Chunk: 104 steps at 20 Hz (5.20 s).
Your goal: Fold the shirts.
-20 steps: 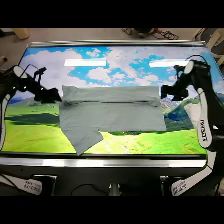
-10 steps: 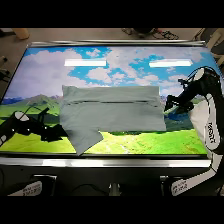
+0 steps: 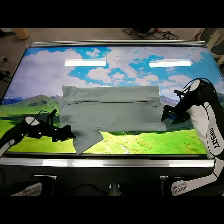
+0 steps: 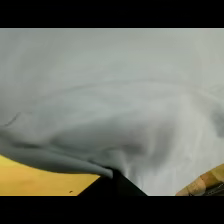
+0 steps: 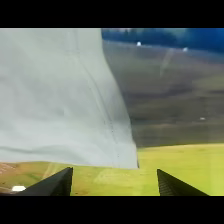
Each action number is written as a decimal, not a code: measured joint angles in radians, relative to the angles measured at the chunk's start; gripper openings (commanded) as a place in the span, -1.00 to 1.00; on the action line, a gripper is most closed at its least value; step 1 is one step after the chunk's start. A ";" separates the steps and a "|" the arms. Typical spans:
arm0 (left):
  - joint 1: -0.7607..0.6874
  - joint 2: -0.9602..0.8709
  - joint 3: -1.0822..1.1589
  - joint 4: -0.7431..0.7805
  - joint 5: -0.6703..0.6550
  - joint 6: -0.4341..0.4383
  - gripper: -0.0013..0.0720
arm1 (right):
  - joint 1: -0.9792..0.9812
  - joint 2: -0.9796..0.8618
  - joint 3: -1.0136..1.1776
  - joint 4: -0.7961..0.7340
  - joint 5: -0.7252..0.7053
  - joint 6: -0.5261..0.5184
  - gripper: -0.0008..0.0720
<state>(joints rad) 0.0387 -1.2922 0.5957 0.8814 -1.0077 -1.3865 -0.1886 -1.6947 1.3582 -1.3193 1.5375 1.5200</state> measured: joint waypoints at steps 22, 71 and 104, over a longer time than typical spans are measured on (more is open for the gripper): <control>0.038 -0.171 0.676 0.053 0.047 0.020 -0.89 | 0.093 -0.114 0.312 0.080 -0.344 0.051 -0.92; -0.386 -0.558 1.280 -0.182 0.158 -0.106 -0.88 | 0.277 0.032 0.646 0.467 -0.120 0.143 -0.91; 0.058 0.103 1.197 0.141 -0.299 -0.049 -0.88 | 0.316 -0.246 0.211 0.470 -0.356 0.067 -0.91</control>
<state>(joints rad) 0.0963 -1.1889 1.7931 1.0222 -1.3064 -1.4353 0.1276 -1.9408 1.5692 -0.8490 1.1816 1.5871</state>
